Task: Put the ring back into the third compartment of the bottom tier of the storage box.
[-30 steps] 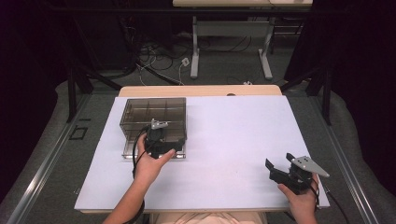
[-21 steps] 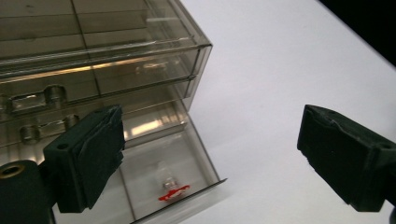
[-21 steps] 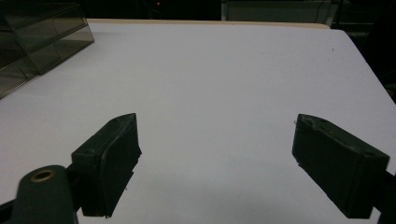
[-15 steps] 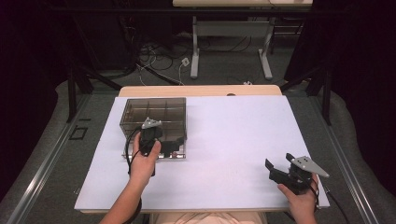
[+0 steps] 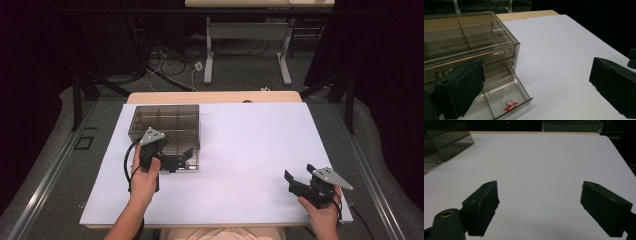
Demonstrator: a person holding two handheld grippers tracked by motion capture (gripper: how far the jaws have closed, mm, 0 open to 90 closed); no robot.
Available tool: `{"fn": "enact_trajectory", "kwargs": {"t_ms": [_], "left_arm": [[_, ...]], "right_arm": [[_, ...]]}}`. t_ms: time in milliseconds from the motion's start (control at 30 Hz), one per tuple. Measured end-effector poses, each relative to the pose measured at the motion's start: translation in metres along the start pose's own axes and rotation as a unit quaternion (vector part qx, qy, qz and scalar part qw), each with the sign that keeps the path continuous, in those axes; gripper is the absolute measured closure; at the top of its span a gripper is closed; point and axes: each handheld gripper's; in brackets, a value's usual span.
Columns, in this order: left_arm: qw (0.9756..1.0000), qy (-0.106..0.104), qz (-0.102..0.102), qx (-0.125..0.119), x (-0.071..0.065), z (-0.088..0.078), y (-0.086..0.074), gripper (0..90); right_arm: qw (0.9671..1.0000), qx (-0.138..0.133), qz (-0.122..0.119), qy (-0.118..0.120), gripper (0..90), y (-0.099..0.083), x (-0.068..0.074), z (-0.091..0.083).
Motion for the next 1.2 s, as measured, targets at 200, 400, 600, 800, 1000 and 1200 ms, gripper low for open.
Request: {"fn": "enact_trajectory", "kwargs": {"t_ms": [200, 400, 600, 800, 1000, 1200], "left_arm": [[0.9997, 0.006, -0.001, -0.022, 0.004, -0.019, -0.002, 0.6], [0.9995, 0.009, -0.011, -0.03, 0.013, -0.034, -0.006, 0.6], [0.9987, 0.018, -0.026, -0.039, 0.022, -0.047, -0.016, 0.6], [0.9975, 0.031, -0.044, -0.046, 0.033, -0.057, -0.031, 0.6], [0.9964, 0.048, -0.047, -0.051, 0.044, -0.063, -0.045, 0.7], [0.9951, 0.057, -0.06, -0.054, 0.055, -0.069, -0.058, 0.7]], "right_arm": [[1.0, 0.0, 0.002, 0.0, 14.3, 0.0, -0.001, 0.0], [1.0, -0.001, 0.005, -0.002, 14.3, 0.0, -0.002, -0.001], [1.0, 0.001, 0.008, -0.005, 14.3, 0.0, -0.003, -0.001], [1.0, -0.001, 0.007, -0.005, 14.3, 0.0, -0.002, -0.001], [1.0, 0.001, 0.007, -0.004, 14.3, 0.0, -0.002, 0.0], [1.0, 0.0, 0.007, -0.005, 14.3, 0.0, -0.002, 0.0]]}}
Point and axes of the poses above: each handheld gripper's, and its own axes: z roughly forward along the jaws, y roughly out of its top, x roughly to its left, and after that the axes turned 2 degrees about -y, right-handed
